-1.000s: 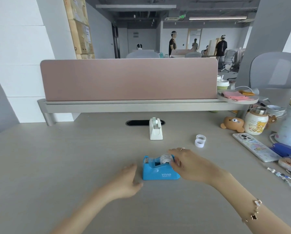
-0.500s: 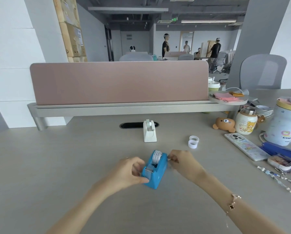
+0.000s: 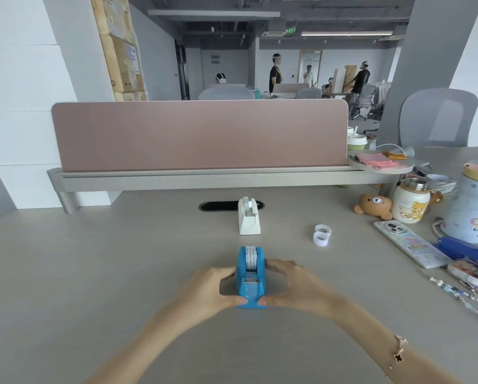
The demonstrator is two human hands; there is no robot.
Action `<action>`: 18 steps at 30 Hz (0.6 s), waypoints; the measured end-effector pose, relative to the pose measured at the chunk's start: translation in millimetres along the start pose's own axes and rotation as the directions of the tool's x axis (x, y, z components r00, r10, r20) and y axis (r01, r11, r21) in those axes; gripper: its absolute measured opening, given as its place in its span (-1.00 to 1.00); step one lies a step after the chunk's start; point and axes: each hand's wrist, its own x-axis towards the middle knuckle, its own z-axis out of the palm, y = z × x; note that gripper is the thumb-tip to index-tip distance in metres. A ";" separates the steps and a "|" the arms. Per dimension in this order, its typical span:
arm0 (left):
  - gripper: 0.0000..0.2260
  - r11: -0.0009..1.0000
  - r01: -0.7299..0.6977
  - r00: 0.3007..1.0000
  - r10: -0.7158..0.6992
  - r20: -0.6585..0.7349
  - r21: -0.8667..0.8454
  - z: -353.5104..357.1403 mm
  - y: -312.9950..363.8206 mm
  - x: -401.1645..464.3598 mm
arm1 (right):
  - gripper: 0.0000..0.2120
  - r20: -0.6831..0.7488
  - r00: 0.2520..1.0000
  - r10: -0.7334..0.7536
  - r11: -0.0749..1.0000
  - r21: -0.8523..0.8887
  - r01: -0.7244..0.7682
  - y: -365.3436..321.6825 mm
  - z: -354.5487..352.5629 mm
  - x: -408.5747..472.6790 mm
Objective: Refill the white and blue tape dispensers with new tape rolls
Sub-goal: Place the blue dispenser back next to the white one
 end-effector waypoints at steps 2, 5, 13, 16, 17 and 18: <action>-0.59 1.000 0.006 1.000 -0.007 -0.006 -0.031 -3.5 0.0 -0.9 | -0.32 -0.002 1.000 -0.014 1.000 -0.011 0.014 -3.7 3.4 8.5; -0.61 0.997 0.025 0.999 -0.027 -0.033 -0.073 -9.1 -6.8 1.5 | -0.43 -0.040 0.999 -0.027 0.999 -0.034 0.026 -15.1 10.1 24.5; -0.65 0.974 0.089 0.983 -0.120 -0.138 -0.209 -29.6 -28.8 27.8 | -0.59 -0.258 0.966 -0.022 0.990 -0.137 -0.014 -27.0 36.3 74.5; -0.64 0.967 0.096 0.982 -0.131 -0.137 -0.235 -33.2 -35.9 45.6 | -0.61 -0.309 0.950 -0.042 0.983 -0.182 -0.016 -27.1 39.9 91.3; -0.63 0.966 0.092 0.982 -0.128 -0.137 -0.244 -34.1 -38.0 51.6 | -0.62 -0.303 0.952 -0.035 0.987 -0.160 -0.014 -26.4 40.7 97.1; -0.62 0.964 0.089 0.982 -0.126 -0.138 -0.249 -35.1 -41.0 57.9 | -0.63 -0.294 0.955 -0.023 0.991 -0.133 -0.017 -26.1 41.0 102.5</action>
